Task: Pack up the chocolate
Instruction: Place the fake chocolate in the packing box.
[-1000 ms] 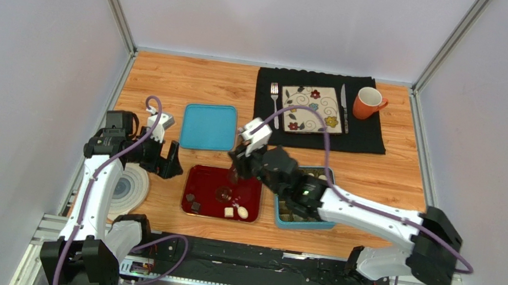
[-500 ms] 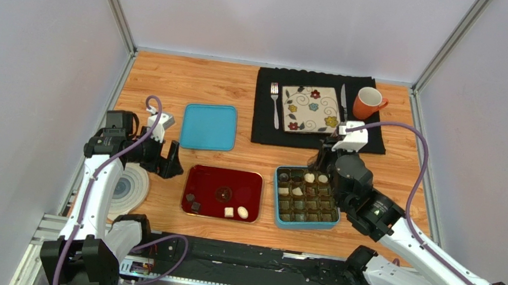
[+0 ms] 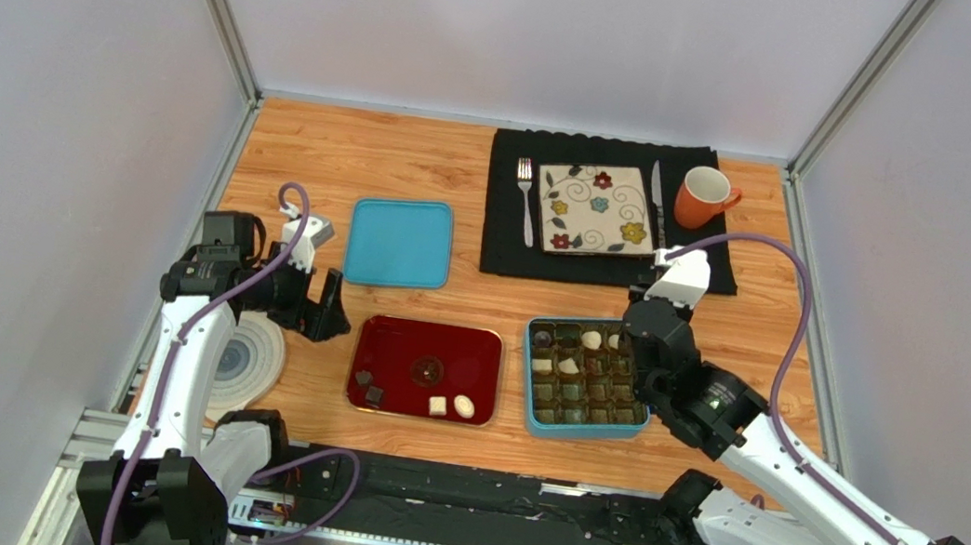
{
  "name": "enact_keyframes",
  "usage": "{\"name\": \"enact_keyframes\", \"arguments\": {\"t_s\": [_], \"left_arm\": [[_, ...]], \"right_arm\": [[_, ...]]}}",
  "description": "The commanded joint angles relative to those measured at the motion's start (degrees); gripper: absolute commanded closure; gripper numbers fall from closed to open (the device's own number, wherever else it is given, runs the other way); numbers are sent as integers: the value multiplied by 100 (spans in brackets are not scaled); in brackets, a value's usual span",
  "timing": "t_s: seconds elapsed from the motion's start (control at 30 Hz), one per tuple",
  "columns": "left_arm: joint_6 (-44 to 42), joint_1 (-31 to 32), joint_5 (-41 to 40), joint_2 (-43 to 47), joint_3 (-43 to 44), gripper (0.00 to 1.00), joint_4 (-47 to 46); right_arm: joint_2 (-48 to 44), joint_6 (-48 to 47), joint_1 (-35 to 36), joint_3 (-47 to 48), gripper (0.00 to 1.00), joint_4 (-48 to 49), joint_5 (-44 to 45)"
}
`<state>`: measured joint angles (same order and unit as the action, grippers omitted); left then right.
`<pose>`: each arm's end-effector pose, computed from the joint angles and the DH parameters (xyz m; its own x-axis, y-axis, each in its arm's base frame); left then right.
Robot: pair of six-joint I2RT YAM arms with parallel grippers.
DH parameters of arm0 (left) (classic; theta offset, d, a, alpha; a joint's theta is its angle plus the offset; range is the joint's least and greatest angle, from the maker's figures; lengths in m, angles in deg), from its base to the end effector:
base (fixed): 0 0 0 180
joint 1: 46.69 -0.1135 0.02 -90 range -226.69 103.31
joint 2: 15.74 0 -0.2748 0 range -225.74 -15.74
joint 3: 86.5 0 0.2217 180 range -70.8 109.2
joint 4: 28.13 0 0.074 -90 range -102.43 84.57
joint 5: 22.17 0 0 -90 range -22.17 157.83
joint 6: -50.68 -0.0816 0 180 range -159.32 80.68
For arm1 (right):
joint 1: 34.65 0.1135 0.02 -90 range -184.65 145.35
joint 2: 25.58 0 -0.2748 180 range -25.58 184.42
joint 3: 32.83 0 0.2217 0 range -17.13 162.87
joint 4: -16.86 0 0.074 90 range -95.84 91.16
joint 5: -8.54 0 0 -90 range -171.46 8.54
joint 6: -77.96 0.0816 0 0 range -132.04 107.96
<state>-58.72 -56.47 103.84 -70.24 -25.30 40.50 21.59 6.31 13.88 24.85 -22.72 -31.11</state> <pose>0.1525 -0.0224 0.2395 -0.7753 0.1390 -0.6161 0.4164 0.8460 -0.3330 0.1539 0.0793 0.2942 -0.3156 -0.0538 -0.9474 0.0705 0.9943 -0.0799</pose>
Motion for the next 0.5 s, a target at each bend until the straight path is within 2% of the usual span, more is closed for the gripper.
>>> {"name": "enact_keyframes", "arguments": {"t_s": [0.0, 0.47], "left_arm": [[6, 3, 152, 1, 82, 1, -81], [6, 11, 152, 10, 82, 1, -72]], "right_arm": [[-130, 301, -28, -93, 86, 41, 28], [-112, 380, -28, -155, 76, 59, -253]]}}
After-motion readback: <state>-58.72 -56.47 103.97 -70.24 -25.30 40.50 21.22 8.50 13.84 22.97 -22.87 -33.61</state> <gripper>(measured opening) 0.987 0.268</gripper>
